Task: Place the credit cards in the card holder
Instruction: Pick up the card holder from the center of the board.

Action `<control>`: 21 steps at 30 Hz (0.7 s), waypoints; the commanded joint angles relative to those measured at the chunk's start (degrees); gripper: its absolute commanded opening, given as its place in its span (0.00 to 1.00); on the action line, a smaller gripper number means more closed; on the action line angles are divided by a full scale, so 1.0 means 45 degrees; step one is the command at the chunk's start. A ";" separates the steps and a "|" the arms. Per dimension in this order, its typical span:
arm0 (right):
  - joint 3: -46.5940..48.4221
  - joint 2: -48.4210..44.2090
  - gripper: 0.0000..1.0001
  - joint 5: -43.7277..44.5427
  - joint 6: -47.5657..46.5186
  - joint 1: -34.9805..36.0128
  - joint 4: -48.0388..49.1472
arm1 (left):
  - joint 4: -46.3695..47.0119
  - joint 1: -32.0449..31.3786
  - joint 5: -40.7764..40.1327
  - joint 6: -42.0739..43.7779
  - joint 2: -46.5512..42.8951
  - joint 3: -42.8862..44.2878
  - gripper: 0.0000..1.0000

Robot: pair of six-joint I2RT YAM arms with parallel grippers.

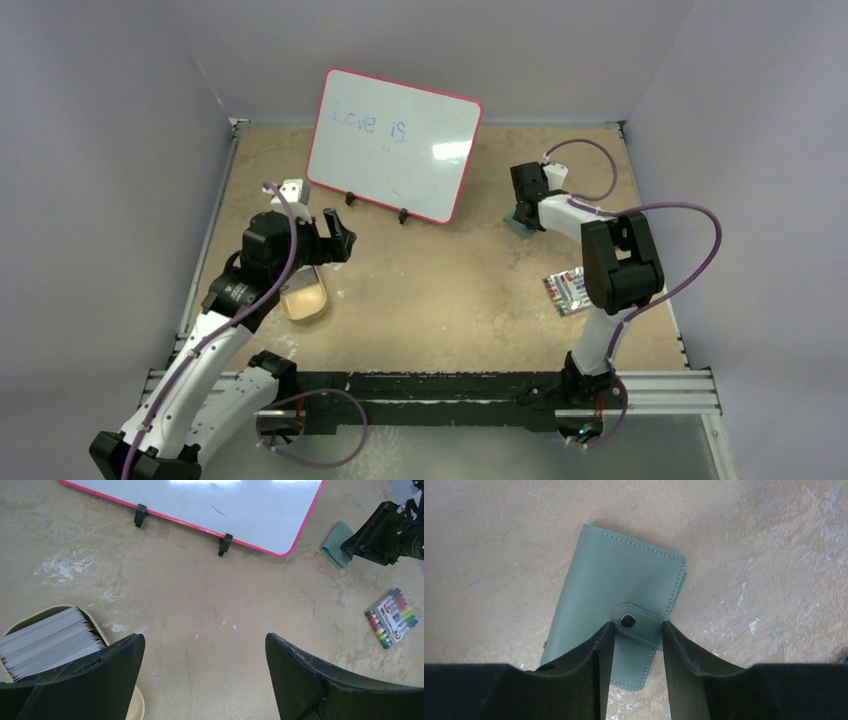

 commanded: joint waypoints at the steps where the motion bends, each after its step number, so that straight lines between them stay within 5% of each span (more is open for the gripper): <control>1: 0.0210 0.0294 0.41 0.0162 0.0284 -0.0044 -0.0063 | 0.0230 0.0078 -0.0242 0.0262 -0.0166 0.0058 0.90; 14: -0.1873 -0.1414 0.00 -0.0499 -0.0612 -0.0015 0.0796 | -0.0033 0.0078 -0.1276 0.0161 -0.0230 0.0164 0.87; 21: -0.2603 -0.3067 0.00 -0.1873 -0.0562 0.0652 0.0541 | -0.0003 0.0078 -0.1538 0.0001 -0.0235 0.0126 0.85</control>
